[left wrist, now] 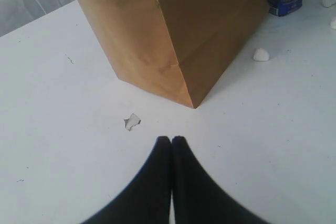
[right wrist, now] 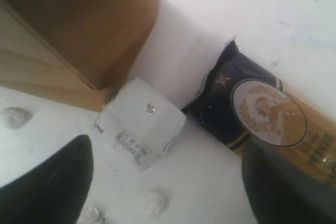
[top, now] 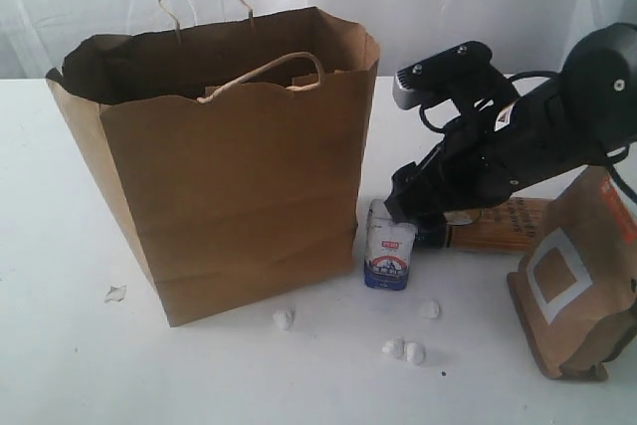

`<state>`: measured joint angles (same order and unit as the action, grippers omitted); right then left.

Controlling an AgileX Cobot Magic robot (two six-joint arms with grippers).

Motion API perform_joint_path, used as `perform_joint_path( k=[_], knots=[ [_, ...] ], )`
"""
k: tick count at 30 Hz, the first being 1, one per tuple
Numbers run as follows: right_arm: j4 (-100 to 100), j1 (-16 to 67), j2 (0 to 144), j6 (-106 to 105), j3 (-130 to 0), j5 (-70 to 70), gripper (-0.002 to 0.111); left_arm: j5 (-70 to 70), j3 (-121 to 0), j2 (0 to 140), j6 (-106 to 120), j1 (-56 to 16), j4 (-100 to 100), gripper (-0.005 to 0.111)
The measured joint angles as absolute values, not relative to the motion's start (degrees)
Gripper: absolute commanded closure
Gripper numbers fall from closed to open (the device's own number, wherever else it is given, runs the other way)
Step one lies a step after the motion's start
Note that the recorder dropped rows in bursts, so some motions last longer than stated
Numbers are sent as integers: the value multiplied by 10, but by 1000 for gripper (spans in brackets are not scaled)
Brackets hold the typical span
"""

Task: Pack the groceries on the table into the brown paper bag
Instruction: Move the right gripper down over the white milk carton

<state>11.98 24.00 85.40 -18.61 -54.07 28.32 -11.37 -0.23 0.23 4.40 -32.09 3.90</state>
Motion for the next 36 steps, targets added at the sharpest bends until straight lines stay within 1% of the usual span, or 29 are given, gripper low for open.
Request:
perform_joint_path(
  k=[13,28,30,32,33,36],
  knots=[
    [160,272,884,-201,-541,254,36,-114,-2,2,44,-321,39,106],
    [160,273,932,-205,-541,221,36,-114,-2,2,44,-321,39,106],
    [160,273,938,-205,-541,222,39,-114,-2,2,44,-321,39,106],
    [160,273,945,-205,-541,222,46,-114,-2,2,44,-321,39,106],
    [160,273,946,-205,-541,223,50,-114,-2,2,44,-321,39,106],
    [160,273,947,-205,-541,223,71,-114,-2,2,44,-321,39,106]
  ],
)
